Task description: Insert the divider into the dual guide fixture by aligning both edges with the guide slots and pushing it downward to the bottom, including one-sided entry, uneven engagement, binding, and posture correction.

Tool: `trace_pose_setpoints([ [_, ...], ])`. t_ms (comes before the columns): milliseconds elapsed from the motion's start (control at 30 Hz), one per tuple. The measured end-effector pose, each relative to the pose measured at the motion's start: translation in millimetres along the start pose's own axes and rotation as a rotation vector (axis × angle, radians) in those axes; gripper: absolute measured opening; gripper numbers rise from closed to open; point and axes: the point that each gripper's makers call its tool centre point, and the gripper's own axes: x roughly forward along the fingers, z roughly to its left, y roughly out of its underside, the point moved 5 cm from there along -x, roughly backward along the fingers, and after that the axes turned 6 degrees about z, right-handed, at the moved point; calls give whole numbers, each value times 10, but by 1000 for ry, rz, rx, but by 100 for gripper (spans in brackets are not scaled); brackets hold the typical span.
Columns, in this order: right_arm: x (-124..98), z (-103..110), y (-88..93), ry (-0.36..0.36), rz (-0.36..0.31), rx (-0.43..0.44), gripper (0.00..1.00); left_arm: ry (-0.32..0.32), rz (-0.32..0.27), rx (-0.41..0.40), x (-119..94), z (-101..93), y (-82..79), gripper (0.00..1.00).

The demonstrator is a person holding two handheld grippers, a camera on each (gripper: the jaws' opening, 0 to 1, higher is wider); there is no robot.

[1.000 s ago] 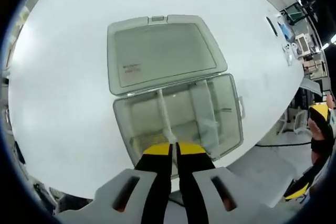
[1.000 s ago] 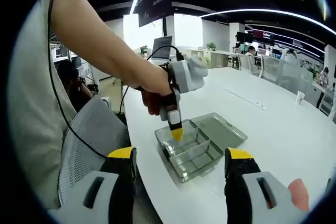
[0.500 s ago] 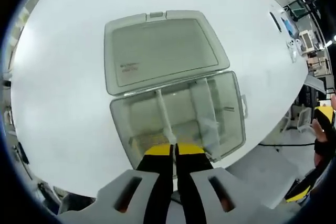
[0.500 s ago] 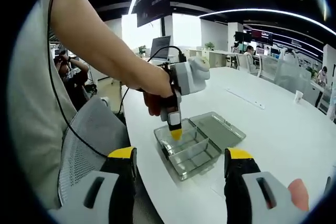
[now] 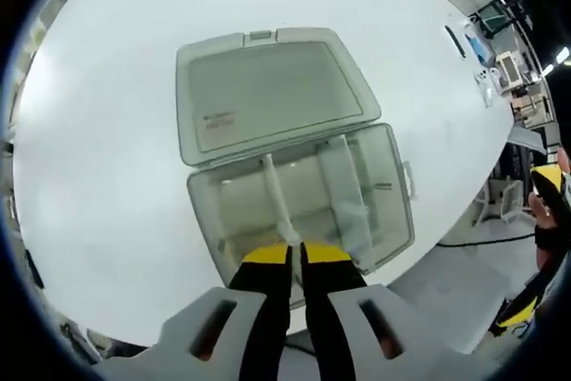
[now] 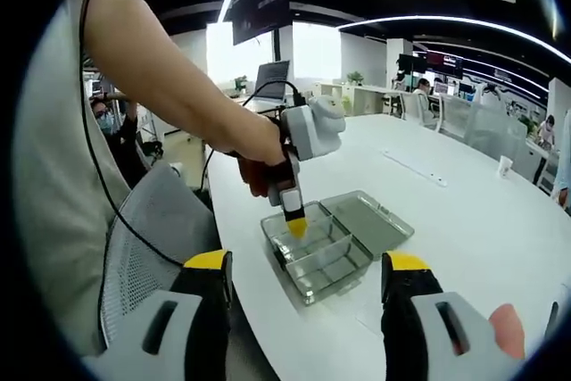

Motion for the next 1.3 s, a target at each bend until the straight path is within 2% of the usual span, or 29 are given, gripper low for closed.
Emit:
trace_pose_setpoints([
  [100, -19, -23, 19, 9, 7, -2, 66, -10, -50, 57, -17, 22, -31, 10],
  [267, -49, -57, 59, 20, 22, -1, 66, 14, -81, 52, -83, 20, -24, 14],
  [400, -63, -71, 64, 28, 24, -1, 66, 38, -118, 66, -135, 6, 18, 21],
  [600, -60, -65, 76, 31, 36, -1, 67, 68, -168, 83, -219, -31, 90, 24],
  [900, -65, -25, 74, 31, 56, -10, 67, 102, -304, 153, -464, -128, 165, 31],
  [967, -75, -24, 67, 33, 56, -10, 67, 119, -325, 157, -510, -160, 183, 32],
  [1067, -95, -27, 57, 37, 61, -12, 67, 149, -393, 181, -613, -220, 200, 35],
  [1133, -109, -35, 54, 42, 65, -13, 67, 164, -406, 186, -643, -240, 228, 35],
  [1167, -115, -38, 52, 44, 66, -14, 67, 176, -436, 197, -675, -261, 236, 35],
  [1233, -130, -42, 44, 46, 68, -14, 67, 174, -456, 201, -715, -266, 282, 36],
  [1300, -141, -42, 41, 48, 72, -17, 67, 198, -487, 208, -752, -306, 320, 38],
])
